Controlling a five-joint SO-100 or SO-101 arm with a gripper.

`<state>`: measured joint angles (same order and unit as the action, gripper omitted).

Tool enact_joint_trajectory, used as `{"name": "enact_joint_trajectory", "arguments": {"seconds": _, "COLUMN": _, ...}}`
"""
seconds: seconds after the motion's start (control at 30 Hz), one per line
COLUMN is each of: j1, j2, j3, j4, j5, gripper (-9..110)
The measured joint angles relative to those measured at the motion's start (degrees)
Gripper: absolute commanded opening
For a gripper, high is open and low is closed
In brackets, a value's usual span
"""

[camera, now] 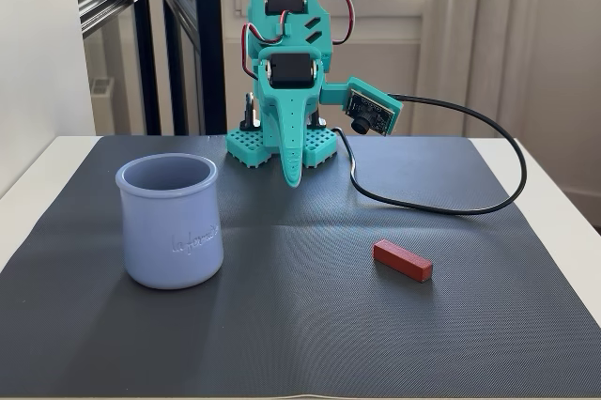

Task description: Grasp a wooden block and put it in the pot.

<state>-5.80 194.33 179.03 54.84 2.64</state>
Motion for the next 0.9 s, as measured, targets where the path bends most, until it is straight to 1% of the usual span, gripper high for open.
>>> {"name": "enact_joint_trajectory", "arguments": {"seconds": 0.73, "j1": 0.00, "j2": -0.09, "j3": 0.00, "j4": 0.00, "j5": 0.00, "gripper": 0}}
{"name": "enact_joint_trajectory", "arguments": {"seconds": 0.9, "j1": -0.18, "j2": -5.71, "j3": -0.35, "j4": -0.09, "j5": 0.00, "gripper": 0}}
